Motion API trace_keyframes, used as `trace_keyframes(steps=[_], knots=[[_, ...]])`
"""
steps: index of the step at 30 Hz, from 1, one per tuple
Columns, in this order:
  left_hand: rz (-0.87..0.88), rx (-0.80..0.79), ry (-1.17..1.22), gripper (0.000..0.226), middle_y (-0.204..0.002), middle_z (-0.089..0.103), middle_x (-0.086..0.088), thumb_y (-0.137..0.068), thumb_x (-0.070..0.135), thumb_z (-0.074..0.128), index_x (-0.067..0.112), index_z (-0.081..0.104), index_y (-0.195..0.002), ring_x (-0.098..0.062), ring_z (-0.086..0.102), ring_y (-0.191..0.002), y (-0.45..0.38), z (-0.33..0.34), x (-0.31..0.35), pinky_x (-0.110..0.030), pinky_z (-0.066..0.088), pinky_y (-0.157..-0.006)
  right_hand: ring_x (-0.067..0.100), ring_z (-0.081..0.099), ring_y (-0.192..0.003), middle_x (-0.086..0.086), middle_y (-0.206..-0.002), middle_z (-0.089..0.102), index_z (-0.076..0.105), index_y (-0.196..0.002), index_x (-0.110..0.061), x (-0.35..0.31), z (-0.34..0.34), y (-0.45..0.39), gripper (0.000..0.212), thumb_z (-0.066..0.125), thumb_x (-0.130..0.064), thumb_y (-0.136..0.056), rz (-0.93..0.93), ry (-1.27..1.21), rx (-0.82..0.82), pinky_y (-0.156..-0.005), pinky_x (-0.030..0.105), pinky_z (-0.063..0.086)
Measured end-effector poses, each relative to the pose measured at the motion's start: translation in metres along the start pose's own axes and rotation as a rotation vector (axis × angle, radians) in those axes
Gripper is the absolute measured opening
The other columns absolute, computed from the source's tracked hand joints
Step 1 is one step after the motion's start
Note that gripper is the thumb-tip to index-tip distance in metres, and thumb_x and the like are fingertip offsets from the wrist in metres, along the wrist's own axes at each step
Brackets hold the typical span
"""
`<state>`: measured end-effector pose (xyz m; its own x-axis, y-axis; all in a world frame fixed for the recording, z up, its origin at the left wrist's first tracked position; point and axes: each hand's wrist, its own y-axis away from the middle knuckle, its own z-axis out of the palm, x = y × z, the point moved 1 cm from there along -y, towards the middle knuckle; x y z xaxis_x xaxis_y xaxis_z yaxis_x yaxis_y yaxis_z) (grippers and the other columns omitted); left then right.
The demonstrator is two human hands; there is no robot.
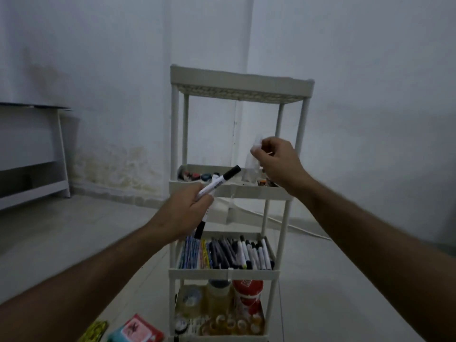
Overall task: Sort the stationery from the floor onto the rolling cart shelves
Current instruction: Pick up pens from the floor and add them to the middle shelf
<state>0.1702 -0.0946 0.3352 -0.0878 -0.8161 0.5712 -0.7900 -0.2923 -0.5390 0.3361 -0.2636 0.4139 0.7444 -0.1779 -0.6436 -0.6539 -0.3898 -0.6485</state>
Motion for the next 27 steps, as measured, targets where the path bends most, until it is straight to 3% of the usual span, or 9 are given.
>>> trace_keyframes(steps=[2,8,12,18,25,27], knots=[[0.012,0.028,0.019,0.025,-0.066,0.054,0.001,-0.102,0.031,0.051,0.015,0.058,-0.084,-0.015,0.048,-0.055,-0.028,-0.002,0.004,-0.029,0.033,-0.052,0.021,0.066,-0.088,0.005,-0.097,0.067,0.065,-0.106,-0.010,-0.001,0.000,-0.034,0.027,0.059,-0.034,-0.097,-0.002,0.091,0.016,-0.074,0.040,0.058],[0.002,0.112,0.062,0.026,-0.069,0.056,0.001,-0.103,0.031,0.049,0.017,0.054,-0.082,-0.017,0.049,-0.057,-0.078,0.003,0.001,-0.028,0.033,-0.051,0.024,0.053,-0.084,0.008,-0.092,0.054,0.052,-0.096,-0.007,0.022,0.017,-0.108,0.019,0.056,-0.026,-0.099,-0.002,0.495,-0.054,-0.067,0.029,0.036],[-0.030,0.100,0.121,0.027,-0.071,0.053,-0.003,-0.104,0.031,0.046,0.015,0.054,-0.084,-0.016,0.046,-0.059,-0.095,0.004,-0.002,-0.029,0.034,-0.053,0.027,0.066,-0.090,0.015,-0.099,0.065,0.061,-0.103,-0.001,0.036,0.030,-0.136,0.021,0.060,-0.020,-0.095,0.124,0.608,-0.173,-0.060,0.027,0.044],[-0.063,0.008,0.109,0.034,-0.070,0.056,-0.001,-0.104,0.043,0.044,0.021,0.056,-0.080,-0.016,0.051,-0.060,-0.108,0.016,-0.019,-0.028,0.037,-0.055,0.028,0.068,-0.093,0.017,-0.107,0.065,0.060,-0.110,0.000,0.057,0.043,-0.140,0.025,0.067,-0.013,-0.089,0.188,0.710,-0.157,-0.073,0.031,0.057],[-0.107,-0.016,0.049,0.040,-0.072,0.059,-0.005,-0.103,0.047,0.042,0.016,0.060,-0.085,-0.020,0.053,-0.062,-0.112,0.016,-0.022,-0.030,0.039,-0.058,0.029,0.065,-0.092,0.015,-0.104,0.064,0.059,-0.103,-0.003,0.060,0.041,-0.128,0.021,0.070,-0.004,-0.085,0.142,0.779,-0.079,-0.071,0.033,0.053],[-0.100,-0.008,0.050,0.039,-0.071,0.058,-0.004,-0.104,0.046,0.042,0.017,0.060,-0.084,-0.018,0.052,-0.061,-0.110,0.016,-0.020,-0.029,0.037,-0.056,0.024,0.060,-0.084,0.013,-0.096,0.060,0.058,-0.102,-0.002,0.053,0.038,-0.123,0.017,0.067,-0.003,-0.088,0.096,0.770,-0.038,-0.067,0.031,0.048]])
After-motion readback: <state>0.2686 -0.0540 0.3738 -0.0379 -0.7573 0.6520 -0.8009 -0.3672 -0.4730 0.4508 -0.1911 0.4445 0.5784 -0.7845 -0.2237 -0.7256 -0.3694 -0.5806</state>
